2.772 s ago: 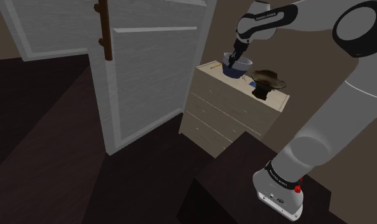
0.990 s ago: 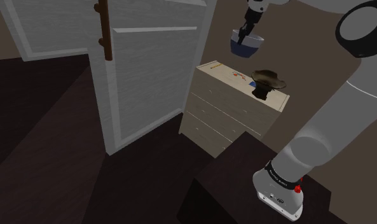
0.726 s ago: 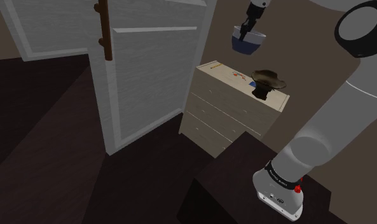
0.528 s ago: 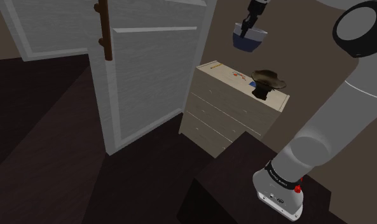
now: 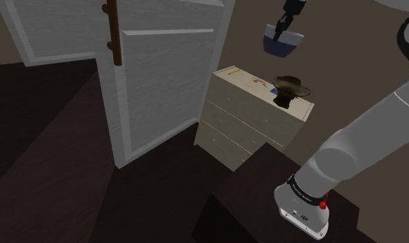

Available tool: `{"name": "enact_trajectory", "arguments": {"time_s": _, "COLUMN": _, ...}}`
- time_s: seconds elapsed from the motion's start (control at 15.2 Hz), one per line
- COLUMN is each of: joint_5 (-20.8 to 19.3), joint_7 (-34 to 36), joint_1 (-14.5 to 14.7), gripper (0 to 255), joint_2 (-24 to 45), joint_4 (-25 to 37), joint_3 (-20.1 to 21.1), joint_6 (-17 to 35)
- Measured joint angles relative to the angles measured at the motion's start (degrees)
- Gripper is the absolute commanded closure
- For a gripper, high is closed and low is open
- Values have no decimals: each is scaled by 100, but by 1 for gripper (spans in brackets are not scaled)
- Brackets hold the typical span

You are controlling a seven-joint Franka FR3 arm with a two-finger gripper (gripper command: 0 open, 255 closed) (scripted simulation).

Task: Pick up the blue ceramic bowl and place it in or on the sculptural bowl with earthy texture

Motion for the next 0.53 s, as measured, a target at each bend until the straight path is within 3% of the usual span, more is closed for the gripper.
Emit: {"name": "enact_trajectory", "arguments": {"time_s": 0.53, "joint_5": -497, "joint_7": -65, "joint_1": -222, "gripper": 255, "joint_2": -1673, "joint_4": -1267, "joint_3": 92, "joint_6": -325}}
